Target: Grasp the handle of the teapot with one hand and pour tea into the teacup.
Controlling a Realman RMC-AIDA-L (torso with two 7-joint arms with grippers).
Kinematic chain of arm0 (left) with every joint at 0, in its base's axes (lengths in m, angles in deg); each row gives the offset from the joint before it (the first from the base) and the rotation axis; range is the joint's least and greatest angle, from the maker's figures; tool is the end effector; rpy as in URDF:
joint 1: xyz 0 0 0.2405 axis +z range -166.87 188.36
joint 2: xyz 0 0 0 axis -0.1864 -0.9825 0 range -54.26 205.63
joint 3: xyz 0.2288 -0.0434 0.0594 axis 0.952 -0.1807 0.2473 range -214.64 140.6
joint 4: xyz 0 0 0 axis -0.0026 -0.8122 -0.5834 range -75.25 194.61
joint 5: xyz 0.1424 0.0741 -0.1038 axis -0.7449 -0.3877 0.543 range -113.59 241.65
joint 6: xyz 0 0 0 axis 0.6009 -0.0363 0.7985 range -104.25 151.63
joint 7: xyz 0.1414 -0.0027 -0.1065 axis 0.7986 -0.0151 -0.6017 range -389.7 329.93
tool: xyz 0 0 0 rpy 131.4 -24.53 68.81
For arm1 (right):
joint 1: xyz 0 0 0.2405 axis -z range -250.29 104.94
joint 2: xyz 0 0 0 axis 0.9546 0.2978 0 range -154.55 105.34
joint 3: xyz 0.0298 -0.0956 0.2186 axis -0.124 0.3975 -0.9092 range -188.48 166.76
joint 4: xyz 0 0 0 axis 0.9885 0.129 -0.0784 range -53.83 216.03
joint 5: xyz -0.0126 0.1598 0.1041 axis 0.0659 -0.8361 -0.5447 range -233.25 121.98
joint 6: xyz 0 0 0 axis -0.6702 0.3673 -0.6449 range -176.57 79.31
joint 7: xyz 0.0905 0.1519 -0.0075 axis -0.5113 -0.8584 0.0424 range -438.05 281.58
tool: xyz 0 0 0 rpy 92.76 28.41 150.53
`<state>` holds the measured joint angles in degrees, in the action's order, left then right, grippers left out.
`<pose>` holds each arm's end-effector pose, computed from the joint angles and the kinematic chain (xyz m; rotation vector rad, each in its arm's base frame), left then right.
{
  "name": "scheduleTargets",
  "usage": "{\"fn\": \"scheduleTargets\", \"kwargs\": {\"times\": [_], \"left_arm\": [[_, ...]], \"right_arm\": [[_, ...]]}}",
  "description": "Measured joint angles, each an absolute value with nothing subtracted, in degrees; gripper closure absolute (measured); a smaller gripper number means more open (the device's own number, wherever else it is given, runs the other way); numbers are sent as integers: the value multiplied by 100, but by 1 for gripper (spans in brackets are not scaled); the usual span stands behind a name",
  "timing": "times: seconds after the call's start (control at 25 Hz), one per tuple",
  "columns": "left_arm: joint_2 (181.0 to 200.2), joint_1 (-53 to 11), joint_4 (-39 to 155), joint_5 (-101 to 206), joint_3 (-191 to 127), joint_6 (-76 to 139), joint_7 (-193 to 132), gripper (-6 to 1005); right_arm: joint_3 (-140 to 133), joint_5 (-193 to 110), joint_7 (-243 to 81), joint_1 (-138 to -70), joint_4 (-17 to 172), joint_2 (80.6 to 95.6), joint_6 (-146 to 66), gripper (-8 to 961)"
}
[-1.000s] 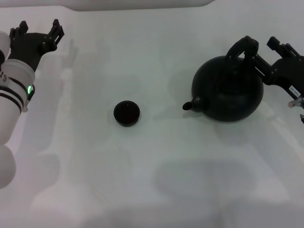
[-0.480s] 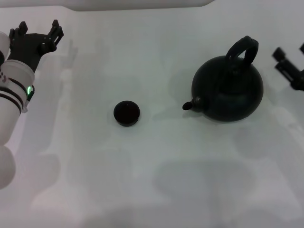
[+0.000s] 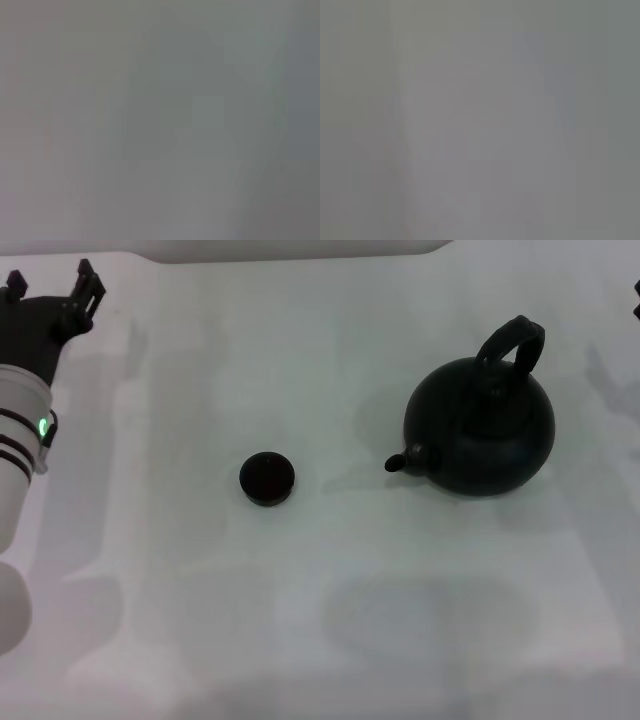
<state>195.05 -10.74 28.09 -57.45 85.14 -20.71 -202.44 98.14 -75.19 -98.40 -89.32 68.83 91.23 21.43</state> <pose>-0.2846 0.3740 -0.0182 -1.4912 -0.8005 -0.6338 0.3232 0.3195 0.0300 -1.5954 0.5887 0.7827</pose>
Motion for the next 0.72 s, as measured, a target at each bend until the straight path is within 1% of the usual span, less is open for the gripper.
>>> {"fn": "scheduleTargets", "kwargs": {"times": [0.12, 0.32, 0.72], "left_arm": [[19484, -1169, 2939, -5772, 8771, -2071, -20244, 141], [19502, -1162, 3018, -5774, 8858, -2099, -20244, 141], [19516, -1087, 3020, -5765, 9254, -2677, -20241, 141]], "right_arm": [[9824, -7829, -8837, -8922, 6771, 9155, 2230, 81], [9863, -8193, -7903, -8908, 6605, 9159, 2318, 85], [10287, -8752, -8193, -8908, 6561, 9158, 2272, 85]]}}
